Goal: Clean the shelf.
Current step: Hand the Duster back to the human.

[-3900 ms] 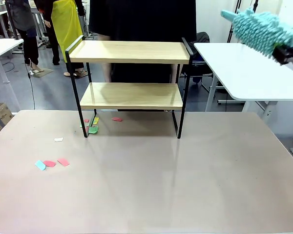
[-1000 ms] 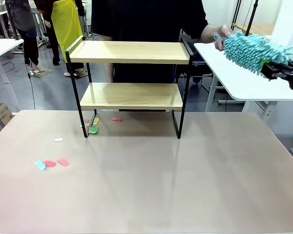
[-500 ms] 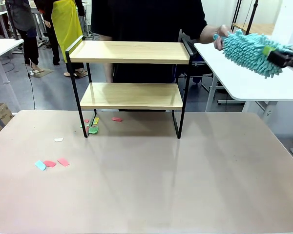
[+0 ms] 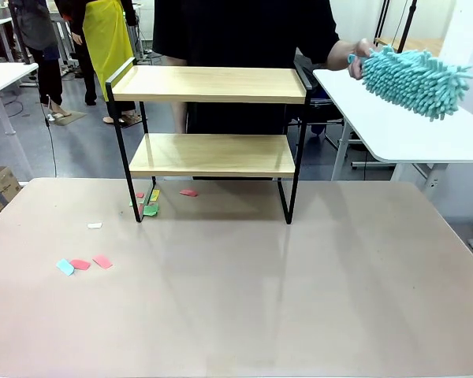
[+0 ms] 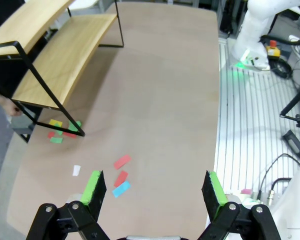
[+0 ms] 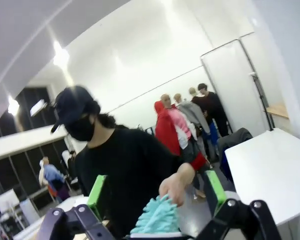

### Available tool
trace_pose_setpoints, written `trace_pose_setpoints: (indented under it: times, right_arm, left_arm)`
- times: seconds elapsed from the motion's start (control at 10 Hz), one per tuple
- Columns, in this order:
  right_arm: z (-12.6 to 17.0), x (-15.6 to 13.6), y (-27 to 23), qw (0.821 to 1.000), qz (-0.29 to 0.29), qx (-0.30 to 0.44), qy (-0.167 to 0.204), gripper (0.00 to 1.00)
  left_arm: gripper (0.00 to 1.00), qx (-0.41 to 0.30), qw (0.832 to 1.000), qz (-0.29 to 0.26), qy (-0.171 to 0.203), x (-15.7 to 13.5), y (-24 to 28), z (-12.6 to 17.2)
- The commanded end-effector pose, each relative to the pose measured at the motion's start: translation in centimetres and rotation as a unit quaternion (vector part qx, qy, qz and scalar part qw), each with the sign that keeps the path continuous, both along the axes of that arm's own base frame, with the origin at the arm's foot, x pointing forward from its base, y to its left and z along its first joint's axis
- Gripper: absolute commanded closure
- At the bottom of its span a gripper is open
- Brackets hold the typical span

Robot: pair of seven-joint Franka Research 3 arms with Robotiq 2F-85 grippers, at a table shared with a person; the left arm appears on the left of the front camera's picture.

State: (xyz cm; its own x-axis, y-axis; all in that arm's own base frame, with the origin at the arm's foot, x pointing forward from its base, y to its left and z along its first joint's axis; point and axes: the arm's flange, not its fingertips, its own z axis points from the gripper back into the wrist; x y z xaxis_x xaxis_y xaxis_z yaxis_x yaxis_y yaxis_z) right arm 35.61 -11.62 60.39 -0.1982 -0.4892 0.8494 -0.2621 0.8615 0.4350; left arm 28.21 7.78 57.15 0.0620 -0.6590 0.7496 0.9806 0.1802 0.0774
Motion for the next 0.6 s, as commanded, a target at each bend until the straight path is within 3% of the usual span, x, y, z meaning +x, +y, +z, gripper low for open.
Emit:
trace_pose_setpoints:
  times: [0.0, 0.2, 0.3, 0.5]
  right_arm:
    - [-0.2, 1.5, -2.6, 0.997, -0.032, 0.067, 0.007, 0.0]
    - [-0.8, 2.1, -3.2, 0.996, -0.031, 0.083, 0.015, 0.0]
    - [-0.8, 0.7, -3.5, 0.998, -0.027, 0.05, 0.012, 0.0]
    - [-0.8, 0.7, -3.5, 0.998, -0.027, 0.05, 0.012, 0.0]
  left_arm:
    - [0.0, -0.01, 1.0, -0.009, -0.008, 0.1, 0.0, 0.3]
    - [0.0, -0.01, 1.0, -0.009, -0.008, 0.1, 0.0, 0.3]
    - [0.0, -0.01, 1.0, -0.009, -0.008, 0.1, 0.0, 0.3]
    - [0.0, -0.01, 1.0, -0.009, -0.008, 0.1, 0.0, 0.3]
